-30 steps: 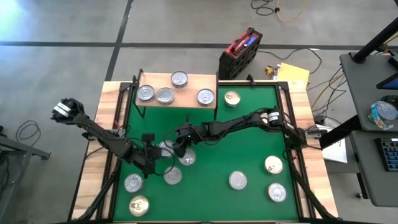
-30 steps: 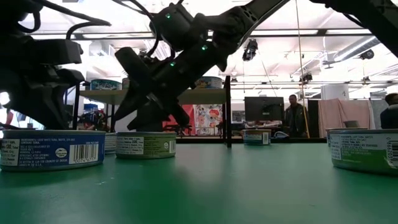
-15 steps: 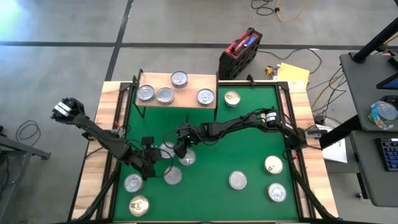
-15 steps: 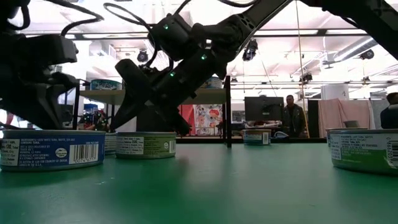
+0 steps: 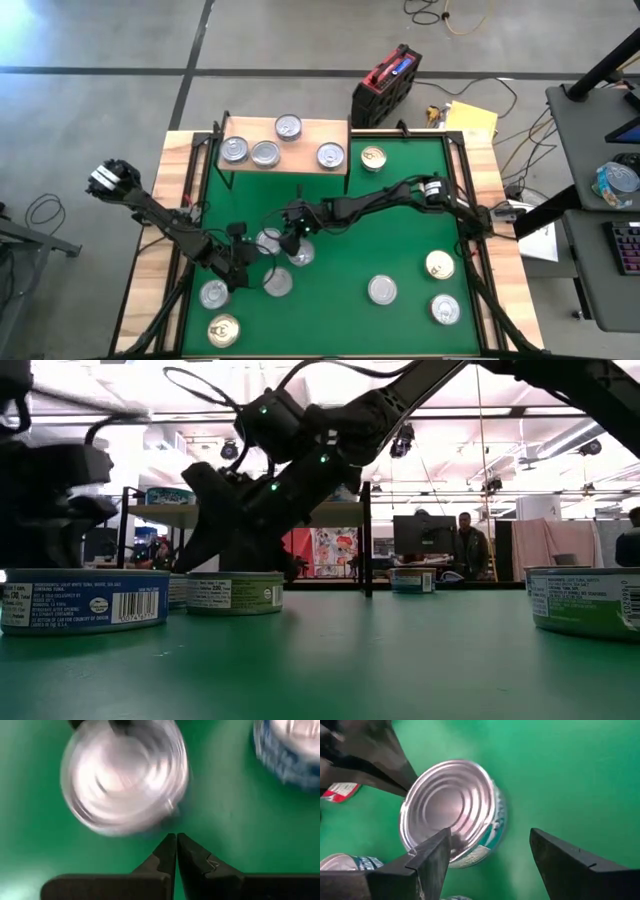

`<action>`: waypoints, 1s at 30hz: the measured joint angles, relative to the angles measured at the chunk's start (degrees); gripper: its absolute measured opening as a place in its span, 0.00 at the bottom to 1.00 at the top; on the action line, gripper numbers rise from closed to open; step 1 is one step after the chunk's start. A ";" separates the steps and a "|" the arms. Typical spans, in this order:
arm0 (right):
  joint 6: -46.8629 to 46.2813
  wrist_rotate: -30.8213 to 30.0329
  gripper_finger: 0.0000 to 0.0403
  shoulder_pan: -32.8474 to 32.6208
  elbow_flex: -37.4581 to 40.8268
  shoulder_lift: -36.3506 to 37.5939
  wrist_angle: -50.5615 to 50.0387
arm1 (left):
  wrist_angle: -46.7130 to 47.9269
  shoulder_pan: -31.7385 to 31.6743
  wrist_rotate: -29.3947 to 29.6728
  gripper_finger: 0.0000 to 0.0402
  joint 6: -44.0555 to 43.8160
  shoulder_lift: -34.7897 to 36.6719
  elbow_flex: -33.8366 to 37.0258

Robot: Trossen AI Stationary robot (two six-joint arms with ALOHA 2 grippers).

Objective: Stack canned seafood by type on shelf
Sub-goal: Stack the center light blue tuna can on top of the light blue tuna can on the shelf

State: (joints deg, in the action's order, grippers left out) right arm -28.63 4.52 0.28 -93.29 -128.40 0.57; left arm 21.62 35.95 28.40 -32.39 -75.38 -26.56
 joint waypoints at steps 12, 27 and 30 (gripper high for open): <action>0.72 8.84 0.64 0.33 -9.93 -6.75 -1.13 | -1.74 0.03 2.25 0.00 -1.29 -1.07 -0.40; 5.22 11.11 0.47 0.09 -15.26 -5.92 -7.79 | -2.17 0.32 5.49 0.00 -7.36 -8.28 -0.99; 4.64 11.16 0.45 -0.28 -16.05 -5.92 -10.16 | -2.16 0.32 5.49 0.00 -7.57 -7.73 -0.82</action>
State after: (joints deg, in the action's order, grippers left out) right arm -23.99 15.68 -0.01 -109.33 -134.32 -9.59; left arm 19.46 36.27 33.89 -39.96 -83.11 -27.38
